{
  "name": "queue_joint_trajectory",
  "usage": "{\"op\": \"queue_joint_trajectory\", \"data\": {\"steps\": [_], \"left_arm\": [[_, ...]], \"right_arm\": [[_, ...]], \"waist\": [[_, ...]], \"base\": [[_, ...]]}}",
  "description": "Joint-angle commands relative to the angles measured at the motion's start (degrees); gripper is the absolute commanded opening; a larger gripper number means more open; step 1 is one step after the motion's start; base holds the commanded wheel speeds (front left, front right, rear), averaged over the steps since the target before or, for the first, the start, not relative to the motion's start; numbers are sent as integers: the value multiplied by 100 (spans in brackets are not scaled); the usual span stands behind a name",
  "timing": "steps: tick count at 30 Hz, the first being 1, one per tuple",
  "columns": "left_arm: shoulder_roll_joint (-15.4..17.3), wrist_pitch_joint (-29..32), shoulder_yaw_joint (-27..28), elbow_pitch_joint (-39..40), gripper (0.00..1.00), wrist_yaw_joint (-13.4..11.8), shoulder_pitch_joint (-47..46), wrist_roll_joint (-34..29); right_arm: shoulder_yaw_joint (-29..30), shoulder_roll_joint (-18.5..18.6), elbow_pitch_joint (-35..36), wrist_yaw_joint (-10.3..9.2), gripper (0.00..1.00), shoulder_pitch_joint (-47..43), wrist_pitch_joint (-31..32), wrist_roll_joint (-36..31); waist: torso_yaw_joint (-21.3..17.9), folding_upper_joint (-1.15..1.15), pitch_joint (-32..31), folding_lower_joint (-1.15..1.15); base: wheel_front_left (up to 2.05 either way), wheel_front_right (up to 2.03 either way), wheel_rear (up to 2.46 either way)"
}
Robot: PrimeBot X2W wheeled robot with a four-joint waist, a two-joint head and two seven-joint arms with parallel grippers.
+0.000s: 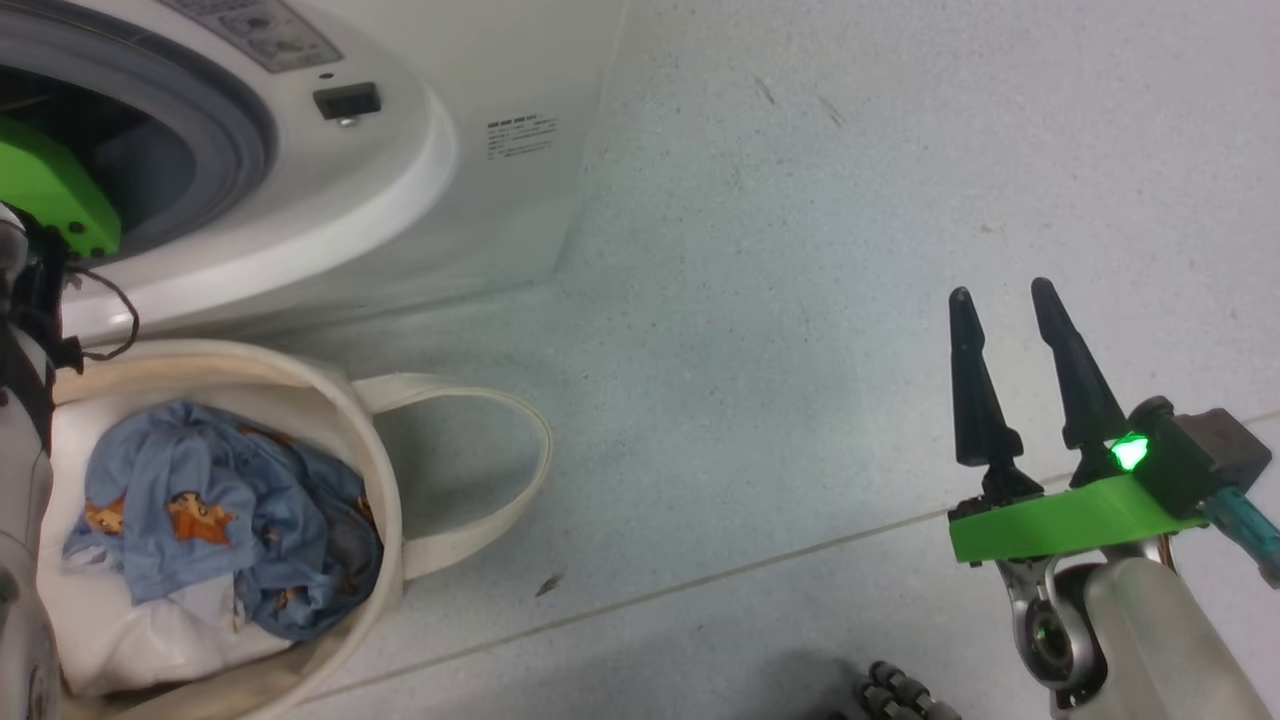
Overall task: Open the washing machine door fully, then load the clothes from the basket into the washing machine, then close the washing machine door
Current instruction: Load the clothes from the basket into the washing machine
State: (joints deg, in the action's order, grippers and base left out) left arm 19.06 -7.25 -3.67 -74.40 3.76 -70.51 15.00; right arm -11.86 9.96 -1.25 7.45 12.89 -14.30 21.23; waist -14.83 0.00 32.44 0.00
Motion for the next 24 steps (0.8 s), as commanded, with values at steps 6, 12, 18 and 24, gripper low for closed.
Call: {"op": "queue_joint_trajectory", "data": {"steps": [6,12,18,24], "left_arm": [[247,537,104,61,100,-235,75,179],[139,78,210,55,100,-223,318,343],[-162,-620,352,77,100,158,921,628],[-325,-769,159,687,100,339,1589,551]], "right_arm": [[-29,48,46,3,100,-5,-70,-56],[-116,66,-65,3,100,16,-70,2],[-220,145,-264,3,100,-30,-70,141],[-312,265,-432,3,100,-131,-70,283]], "waist": [[69,0,-303,0],[191,0,-605,0],[423,0,-1173,0],[773,0,-1715,0]], "base": [[0,0,0],[0,0,0],[0,0,0],[0,0,0]]}}
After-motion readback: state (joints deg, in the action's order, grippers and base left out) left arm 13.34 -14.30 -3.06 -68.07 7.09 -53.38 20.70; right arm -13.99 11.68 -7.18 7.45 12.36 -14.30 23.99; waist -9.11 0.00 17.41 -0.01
